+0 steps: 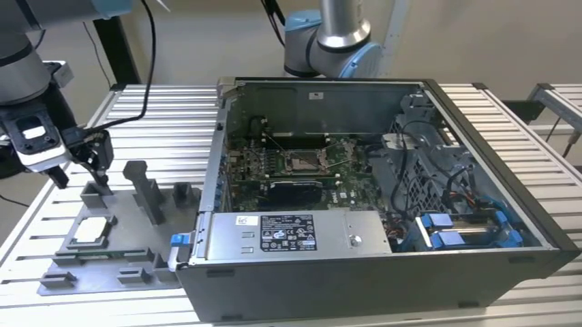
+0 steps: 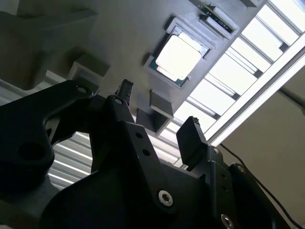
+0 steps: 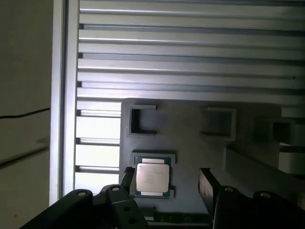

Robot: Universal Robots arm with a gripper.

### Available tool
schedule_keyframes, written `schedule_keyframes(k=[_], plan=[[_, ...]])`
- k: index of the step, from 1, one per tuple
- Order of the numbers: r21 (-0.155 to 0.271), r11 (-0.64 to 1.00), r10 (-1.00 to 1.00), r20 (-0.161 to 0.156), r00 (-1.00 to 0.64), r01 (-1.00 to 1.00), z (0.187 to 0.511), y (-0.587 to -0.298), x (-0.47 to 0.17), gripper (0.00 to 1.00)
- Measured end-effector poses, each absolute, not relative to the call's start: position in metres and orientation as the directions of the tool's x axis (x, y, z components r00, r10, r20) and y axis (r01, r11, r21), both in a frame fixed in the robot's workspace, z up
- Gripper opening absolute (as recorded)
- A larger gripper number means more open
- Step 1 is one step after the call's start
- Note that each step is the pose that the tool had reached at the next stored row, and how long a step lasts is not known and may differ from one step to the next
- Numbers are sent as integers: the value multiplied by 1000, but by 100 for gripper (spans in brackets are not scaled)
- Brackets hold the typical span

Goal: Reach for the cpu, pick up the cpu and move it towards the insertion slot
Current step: 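Pick up the cpu and move it towards the insertion slot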

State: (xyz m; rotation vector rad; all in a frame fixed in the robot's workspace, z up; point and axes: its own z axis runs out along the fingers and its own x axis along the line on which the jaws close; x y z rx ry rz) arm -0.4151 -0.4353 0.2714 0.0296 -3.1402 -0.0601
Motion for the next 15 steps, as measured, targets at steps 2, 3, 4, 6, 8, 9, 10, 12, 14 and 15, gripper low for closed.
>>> schedule_keyframes(k=[2, 3, 4, 6, 8, 9, 10, 12, 14, 15], plan=[[38, 999, -19, 0, -1000, -19, 268, -436, -415, 100], [38, 999, -19, 0, -1000, -19, 266, -437, -415, 100], [38, 999, -19, 0, -1000, -19, 264, -438, -416, 100], [38, 999, -19, 1, -1000, -19, 261, -440, -416, 100], [38, 999, -19, 1, -1000, -19, 258, -442, -417, 100], [38, 999, -19, 0, -1000, -19, 256, -443, -417, 100], [38, 999, -19, 0, -1000, -19, 254, -444, -418, 100], [38, 999, -19, 0, -1000, -19, 251, -446, -418, 100], [38, 999, -19, 0, -1000, -19, 248, -446, -418, 100], [38, 999, -19, 0, -1000, -19, 247, -447, -419, 100]])
